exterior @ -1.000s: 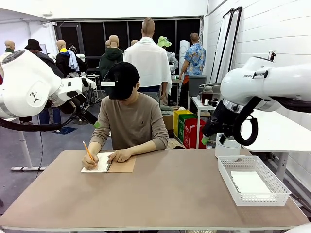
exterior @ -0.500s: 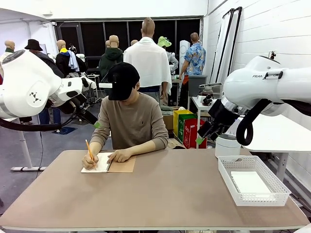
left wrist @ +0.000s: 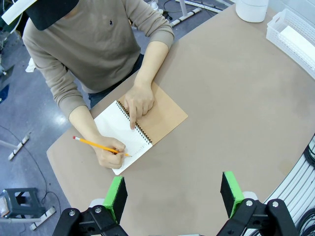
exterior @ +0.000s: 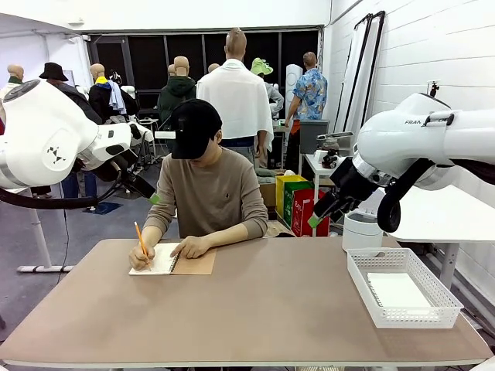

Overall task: Sort the paper based on its condition.
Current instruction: If a person hands you a paper, place it in the Organizing basket , and if it's crumpled, put it in the Trash can.

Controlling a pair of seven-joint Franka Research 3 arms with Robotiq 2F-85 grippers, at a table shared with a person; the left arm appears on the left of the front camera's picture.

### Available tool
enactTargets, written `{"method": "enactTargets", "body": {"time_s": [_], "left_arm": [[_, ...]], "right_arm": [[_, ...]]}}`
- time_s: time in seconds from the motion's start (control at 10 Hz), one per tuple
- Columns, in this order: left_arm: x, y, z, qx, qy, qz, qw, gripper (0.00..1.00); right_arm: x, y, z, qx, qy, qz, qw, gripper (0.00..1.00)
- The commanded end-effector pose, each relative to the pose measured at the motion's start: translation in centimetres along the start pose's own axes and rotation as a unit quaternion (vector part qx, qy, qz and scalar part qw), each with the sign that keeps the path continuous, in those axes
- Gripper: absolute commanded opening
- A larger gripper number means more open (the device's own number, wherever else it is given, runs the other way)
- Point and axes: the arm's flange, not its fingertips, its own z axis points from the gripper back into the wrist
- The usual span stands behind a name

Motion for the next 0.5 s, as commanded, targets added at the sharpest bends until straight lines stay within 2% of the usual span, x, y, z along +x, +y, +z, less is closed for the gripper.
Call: {"method": "enactTargets", "body": {"time_s": [0.0,0.4], "left_arm": [[0.03,0.13,0.06,-0.003,-0.006,-0.001,1.0,1.0],[0.03,0.13,0.06,-0.003,-0.006,-0.001,1.0,1.0]], "right_arm": [[-0.1,-0.11,0.21,0.01,0.012,-0.002,1.0,1.0],[-0.1,-0.11,0.21,0.01,0.012,-0.002,1.0,1.0]]}}
